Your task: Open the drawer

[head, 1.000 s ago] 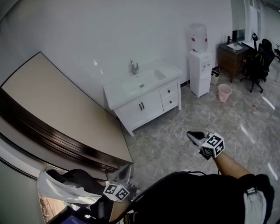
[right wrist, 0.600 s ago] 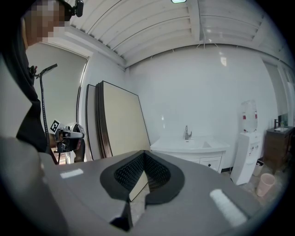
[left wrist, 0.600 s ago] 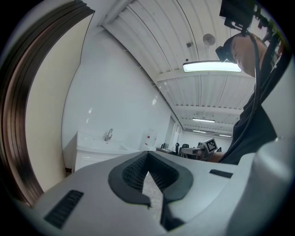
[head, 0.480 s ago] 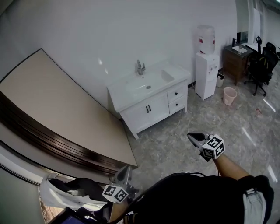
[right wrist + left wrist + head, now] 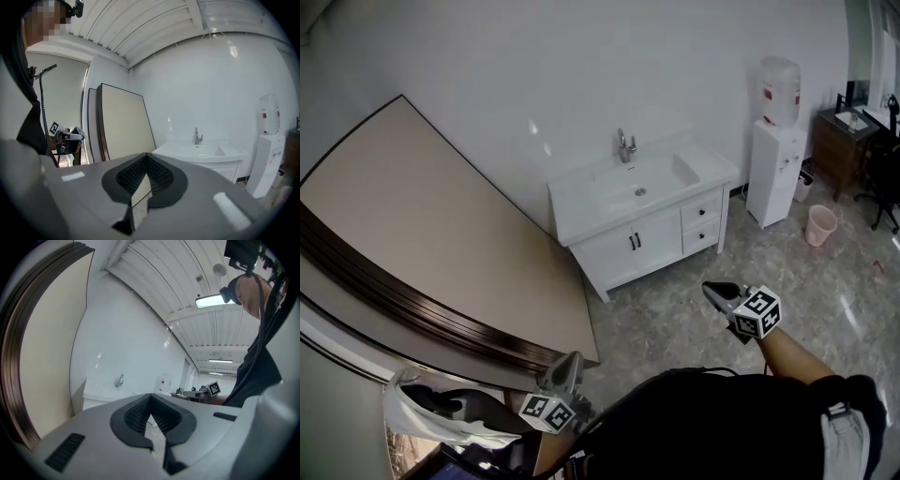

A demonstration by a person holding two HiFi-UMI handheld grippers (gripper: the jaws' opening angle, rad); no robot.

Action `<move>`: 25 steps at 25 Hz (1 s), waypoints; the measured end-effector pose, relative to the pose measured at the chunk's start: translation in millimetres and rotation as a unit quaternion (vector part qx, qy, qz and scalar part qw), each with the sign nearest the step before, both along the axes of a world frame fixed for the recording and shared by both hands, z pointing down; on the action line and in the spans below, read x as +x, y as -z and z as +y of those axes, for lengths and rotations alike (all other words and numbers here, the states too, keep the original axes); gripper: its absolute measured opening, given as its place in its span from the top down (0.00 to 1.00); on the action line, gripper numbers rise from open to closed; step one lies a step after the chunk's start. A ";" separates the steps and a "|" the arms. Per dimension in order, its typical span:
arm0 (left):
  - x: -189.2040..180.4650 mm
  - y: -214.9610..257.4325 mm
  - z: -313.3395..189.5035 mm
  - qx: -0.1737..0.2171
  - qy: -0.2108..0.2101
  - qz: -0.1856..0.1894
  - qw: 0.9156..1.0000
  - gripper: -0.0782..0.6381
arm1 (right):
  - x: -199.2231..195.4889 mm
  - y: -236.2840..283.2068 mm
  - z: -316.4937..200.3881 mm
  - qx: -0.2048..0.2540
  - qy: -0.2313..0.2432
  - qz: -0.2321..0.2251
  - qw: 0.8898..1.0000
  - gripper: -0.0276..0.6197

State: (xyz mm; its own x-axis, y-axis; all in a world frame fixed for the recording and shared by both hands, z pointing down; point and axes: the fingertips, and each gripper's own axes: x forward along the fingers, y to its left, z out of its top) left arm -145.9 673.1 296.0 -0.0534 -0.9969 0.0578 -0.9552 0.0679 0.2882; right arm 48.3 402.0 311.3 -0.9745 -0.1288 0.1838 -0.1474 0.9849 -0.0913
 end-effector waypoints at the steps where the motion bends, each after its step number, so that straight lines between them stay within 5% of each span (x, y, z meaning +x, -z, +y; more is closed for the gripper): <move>1: 0.8 4.8 -12.8 0.001 0.007 -0.002 1.000 0.90 | -3.4 4.3 -14.7 0.003 0.009 -0.001 1.000 0.96; 9: 11.4 20.6 -115.9 0.005 0.037 0.000 0.999 0.90 | -7.8 19.8 -121.5 0.012 0.046 -0.011 0.999 0.96; 15: 10.9 16.0 -170.2 -0.012 0.027 0.002 1.000 0.90 | -0.7 6.5 -177.3 -0.003 0.031 -0.004 1.000 0.96; 25: -57.2 13.4 -230.1 0.001 -0.021 0.006 1.000 0.90 | -42.1 5.9 -219.4 0.005 -0.017 0.005 1.000 0.96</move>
